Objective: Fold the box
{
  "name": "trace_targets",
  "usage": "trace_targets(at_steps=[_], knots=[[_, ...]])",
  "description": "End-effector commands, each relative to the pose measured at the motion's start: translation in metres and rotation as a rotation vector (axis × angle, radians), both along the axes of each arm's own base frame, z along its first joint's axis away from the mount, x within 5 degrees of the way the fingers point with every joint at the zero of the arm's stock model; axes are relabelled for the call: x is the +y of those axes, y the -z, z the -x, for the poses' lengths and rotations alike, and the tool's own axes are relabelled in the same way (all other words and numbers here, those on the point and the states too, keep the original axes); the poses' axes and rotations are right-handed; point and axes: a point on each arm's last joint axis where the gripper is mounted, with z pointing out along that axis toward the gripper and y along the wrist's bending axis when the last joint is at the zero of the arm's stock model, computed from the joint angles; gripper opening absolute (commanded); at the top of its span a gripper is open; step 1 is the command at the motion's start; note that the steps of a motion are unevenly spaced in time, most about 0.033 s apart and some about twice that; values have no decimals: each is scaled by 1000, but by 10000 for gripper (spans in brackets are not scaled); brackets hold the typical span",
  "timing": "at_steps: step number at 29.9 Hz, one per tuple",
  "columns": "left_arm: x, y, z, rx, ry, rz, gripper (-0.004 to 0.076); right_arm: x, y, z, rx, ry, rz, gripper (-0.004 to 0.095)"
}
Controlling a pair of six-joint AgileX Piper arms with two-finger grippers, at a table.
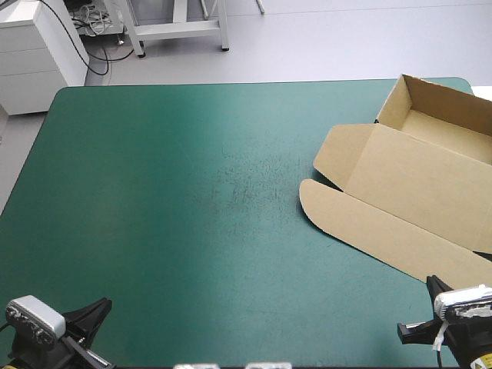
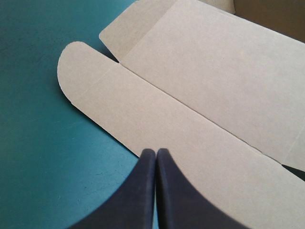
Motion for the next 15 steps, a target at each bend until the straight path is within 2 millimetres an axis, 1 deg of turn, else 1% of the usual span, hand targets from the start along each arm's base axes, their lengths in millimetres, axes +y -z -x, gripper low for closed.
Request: trace_targets(at_steps=[1,15], knots=[[-2,-12,-2,-63,2,47,-8,-1,-11,-1,-105,1,15,-16],[-2,-12,-2,-63,2,48,-8,-1,-11,-1,-109,9,1,-16]])
